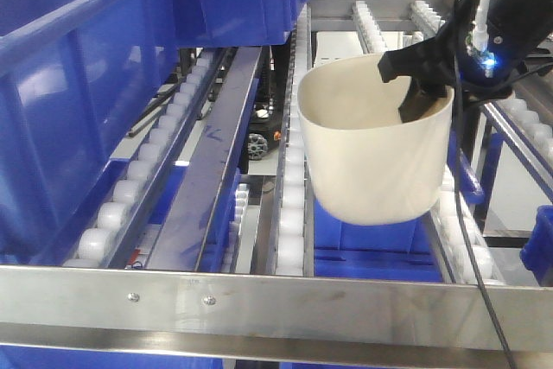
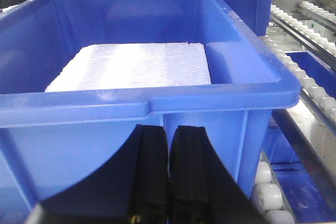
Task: Move white bin to right shelf second layer
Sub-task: 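Lower the white bin onto the second-layer rollers with the right gripper, then open the right gripper and lift it off the bin's rim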
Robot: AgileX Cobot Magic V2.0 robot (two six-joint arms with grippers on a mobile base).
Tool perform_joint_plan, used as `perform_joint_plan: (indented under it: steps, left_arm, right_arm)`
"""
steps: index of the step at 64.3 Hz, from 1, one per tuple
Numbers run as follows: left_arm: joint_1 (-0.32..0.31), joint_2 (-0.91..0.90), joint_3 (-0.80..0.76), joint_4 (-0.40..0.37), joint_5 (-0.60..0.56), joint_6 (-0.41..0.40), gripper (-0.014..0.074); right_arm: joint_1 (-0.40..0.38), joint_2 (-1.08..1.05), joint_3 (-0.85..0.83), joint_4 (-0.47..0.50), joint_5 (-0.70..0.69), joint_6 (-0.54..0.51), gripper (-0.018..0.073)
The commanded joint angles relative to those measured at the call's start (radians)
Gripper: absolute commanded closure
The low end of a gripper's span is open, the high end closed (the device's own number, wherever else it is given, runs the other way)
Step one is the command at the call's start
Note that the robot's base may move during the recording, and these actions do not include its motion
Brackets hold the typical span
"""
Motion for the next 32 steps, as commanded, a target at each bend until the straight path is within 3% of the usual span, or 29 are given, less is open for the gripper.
perform_joint_plan:
  steps: [1, 32]
  left_arm:
    - [-0.007, -0.014, 0.037, -0.005, -0.085, -0.004, 0.0512]
    - [-0.007, -0.014, 0.037, -0.005, -0.085, -0.004, 0.0512]
  right_arm:
    - [-0.002, -0.044, -0.036, 0.0, -0.066, 0.001, 0.009]
    - [-0.002, -0.066, -0.036, 0.021, -0.075, 0.001, 0.0091]
